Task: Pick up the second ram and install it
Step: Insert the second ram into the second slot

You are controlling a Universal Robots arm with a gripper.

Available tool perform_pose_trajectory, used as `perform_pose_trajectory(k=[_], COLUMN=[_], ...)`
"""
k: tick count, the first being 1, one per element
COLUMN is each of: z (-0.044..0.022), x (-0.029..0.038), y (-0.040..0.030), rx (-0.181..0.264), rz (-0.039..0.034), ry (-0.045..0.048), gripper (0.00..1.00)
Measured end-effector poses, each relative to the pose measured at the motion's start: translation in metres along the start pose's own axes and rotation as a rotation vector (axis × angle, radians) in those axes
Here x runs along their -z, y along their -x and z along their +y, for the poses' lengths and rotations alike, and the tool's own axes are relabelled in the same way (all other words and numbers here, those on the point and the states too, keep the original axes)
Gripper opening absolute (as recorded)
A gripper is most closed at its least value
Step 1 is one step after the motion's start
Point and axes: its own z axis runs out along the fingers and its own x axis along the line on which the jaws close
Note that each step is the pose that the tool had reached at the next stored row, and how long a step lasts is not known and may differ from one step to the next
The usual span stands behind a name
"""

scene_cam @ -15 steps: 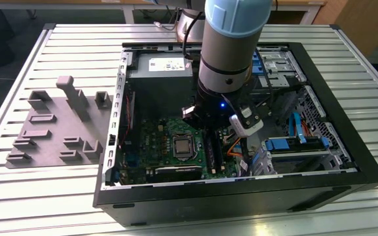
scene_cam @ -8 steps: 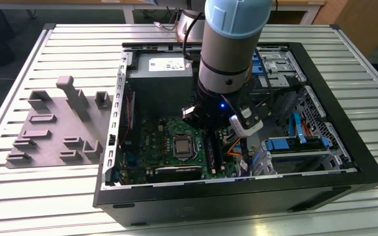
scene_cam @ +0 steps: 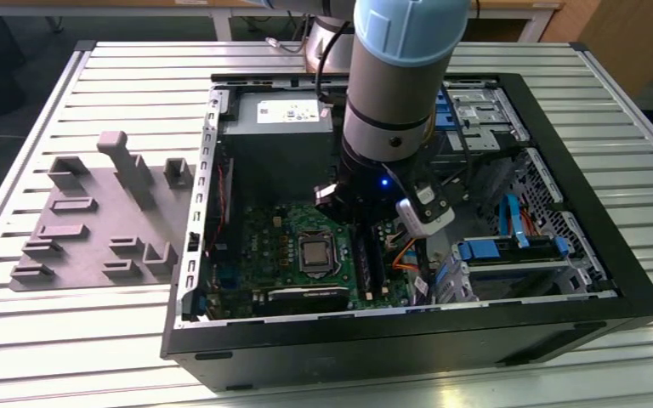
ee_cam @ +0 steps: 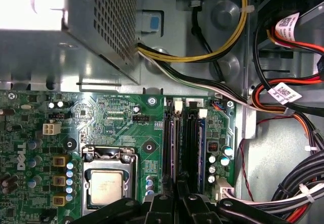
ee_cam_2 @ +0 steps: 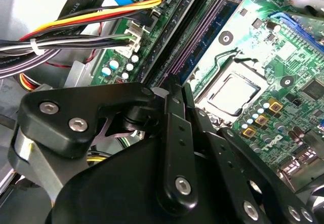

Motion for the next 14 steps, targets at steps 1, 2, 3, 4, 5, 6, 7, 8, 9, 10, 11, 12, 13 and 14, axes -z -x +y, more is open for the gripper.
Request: perform_pose_trajectory(k=[1, 2, 3, 4, 5, 6, 7, 8, 9, 10, 11, 12, 13, 14], z=[0.0, -0.0001, -0.0002, -0.0002, -0.0002, -0.0002, -0.0002, -0.0002, -0.0002, -0.0002, -0.0003, -0.0005, -0.0011, -0.0015], x=[0.0001, 0.0003, 0.0007, 0.0006, 0.0006, 0.0008, 0.0008, 0.0008, 0.0008, 0.0004, 0.0, -0.0006, -0.0012, -0.0017], y=[0.0, 0.0001, 0.0002, 0.0005, 0.0007, 0.0008, 0.0009, 0.0009, 0.0009, 0.0009, 0.0009, 0.0009, 0.001, 0.001], rx=[0.0, 0.0, 0.0, 0.0, 0.0, 0.0, 0.0, 0.0, 0.0, 0.0, 0.0, 0.0, 0.0, 0.0], rz=[0.0, 0.0002, 0.0004, 0.0004, 0.0004, 0.0004, 0.0004, 0.0004, 0.0005, 0.0006, 0.0009, 0.0014, 0.0021, 0.0029], ry=[-0.0002, -0.0005, -0.0012, -0.001, -0.0009, -0.001, -0.001, -0.0011, -0.0013, -0.0012, -0.0012, -0.0013, -0.0013, -0.0012], gripper=[0.14, 0.14, 0.14, 0.14, 0.14, 0.14, 0.14, 0.14, 0.14, 0.14, 0.14, 0.14, 0.14, 0.14])
